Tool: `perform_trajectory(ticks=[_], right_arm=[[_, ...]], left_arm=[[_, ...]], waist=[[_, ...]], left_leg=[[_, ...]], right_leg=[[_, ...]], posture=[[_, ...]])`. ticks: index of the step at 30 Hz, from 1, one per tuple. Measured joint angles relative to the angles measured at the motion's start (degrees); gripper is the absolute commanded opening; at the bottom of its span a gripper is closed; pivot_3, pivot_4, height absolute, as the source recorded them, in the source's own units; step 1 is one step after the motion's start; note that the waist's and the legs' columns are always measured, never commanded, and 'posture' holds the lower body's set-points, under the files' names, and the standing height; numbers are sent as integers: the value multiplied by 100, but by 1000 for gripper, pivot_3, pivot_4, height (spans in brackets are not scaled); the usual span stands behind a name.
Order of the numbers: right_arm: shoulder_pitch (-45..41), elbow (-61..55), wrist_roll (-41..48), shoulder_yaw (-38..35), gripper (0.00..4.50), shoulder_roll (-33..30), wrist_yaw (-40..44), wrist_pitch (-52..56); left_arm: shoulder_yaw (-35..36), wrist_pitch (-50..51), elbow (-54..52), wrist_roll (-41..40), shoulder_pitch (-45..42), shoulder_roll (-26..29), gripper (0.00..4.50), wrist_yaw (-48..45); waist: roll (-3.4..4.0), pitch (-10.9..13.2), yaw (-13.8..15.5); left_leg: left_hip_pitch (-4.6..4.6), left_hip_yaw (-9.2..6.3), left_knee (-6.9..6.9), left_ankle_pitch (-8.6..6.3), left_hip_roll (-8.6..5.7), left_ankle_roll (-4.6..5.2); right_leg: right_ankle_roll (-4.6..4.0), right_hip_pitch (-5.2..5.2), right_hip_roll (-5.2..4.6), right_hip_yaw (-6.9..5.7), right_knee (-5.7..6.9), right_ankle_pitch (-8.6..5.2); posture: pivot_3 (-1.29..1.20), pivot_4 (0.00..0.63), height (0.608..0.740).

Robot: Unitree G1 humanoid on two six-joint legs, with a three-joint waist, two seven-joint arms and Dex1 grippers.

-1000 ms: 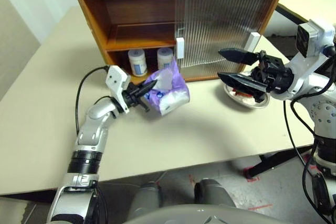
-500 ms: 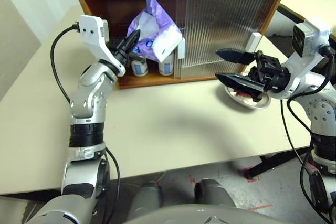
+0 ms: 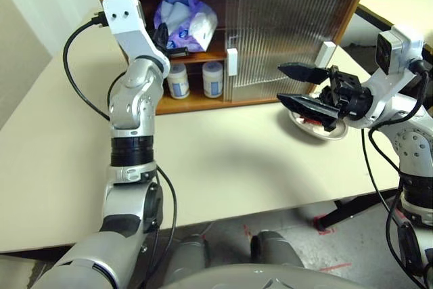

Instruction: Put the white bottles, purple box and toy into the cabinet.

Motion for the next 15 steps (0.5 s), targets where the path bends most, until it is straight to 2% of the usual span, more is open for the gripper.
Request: perform_trajectory(ticks=[15], right_arm=[[86, -135, 1, -19, 4500, 45, -103, -32]], left_arm=[[130, -479, 1454, 382, -794, -784, 9, 1200]], waist=[[-7, 3, 5]], left_leg=[[-10, -11, 0, -7, -20, -12]], right_leg=[[20, 0, -8, 6, -11, 9]], posture=[[-41, 0, 740]])
